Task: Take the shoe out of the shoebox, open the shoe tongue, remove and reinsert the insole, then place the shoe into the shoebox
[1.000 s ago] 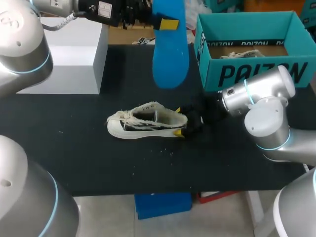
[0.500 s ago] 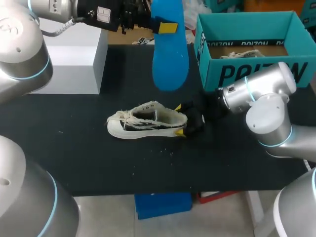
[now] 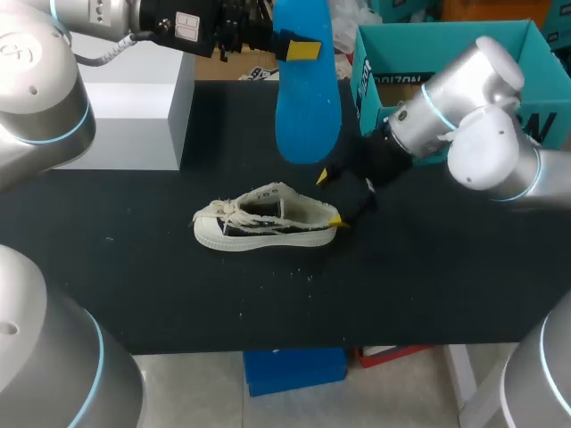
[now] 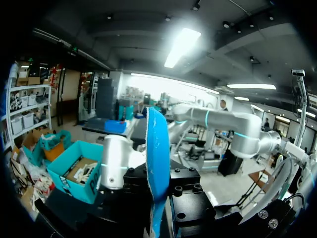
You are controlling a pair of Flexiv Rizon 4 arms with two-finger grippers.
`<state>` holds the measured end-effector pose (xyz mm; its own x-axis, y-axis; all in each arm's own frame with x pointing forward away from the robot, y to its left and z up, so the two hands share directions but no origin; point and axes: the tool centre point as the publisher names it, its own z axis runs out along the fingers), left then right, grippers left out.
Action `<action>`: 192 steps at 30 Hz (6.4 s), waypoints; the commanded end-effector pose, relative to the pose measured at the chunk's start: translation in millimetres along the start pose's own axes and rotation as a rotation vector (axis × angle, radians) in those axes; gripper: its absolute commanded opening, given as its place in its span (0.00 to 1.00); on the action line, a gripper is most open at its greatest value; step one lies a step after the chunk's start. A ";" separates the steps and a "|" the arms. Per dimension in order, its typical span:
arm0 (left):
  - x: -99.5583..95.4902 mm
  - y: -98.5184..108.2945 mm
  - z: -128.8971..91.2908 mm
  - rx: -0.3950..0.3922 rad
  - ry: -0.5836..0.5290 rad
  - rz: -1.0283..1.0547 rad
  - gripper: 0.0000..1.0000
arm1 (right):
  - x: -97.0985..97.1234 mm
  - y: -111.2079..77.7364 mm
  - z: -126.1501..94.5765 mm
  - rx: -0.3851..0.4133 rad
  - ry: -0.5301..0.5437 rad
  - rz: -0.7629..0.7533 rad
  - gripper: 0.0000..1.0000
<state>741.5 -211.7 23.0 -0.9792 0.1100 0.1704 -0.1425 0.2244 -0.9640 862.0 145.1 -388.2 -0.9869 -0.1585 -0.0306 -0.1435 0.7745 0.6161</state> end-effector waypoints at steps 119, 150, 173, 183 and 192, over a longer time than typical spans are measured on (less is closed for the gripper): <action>-0.1 0.8 1.3 0.002 -0.003 0.002 0.00 | -4.2 -7.9 -9.4 -0.077 -0.100 0.045 1.00; -0.1 0.8 1.3 0.002 -0.003 0.002 0.00 | -42.7 51.7 -4.1 0.549 0.013 -0.151 1.00; -0.1 0.8 1.3 0.002 -0.003 0.002 0.00 | -39.3 57.9 39.5 0.567 0.019 -0.152 1.00; -0.1 0.8 1.3 0.002 -0.003 0.002 0.00 | -39.4 56.8 45.4 0.579 0.010 -0.123 1.00; -0.1 0.8 1.3 0.002 -0.003 0.002 0.00 | -34.6 58.9 57.7 0.559 0.005 -0.096 0.37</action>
<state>741.5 -211.7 23.0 -0.9793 0.1097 0.1704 -0.1426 0.2242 -0.9641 884.0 227.6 -390.2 -0.9670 -0.2476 -0.0596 -0.2526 0.9624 0.0995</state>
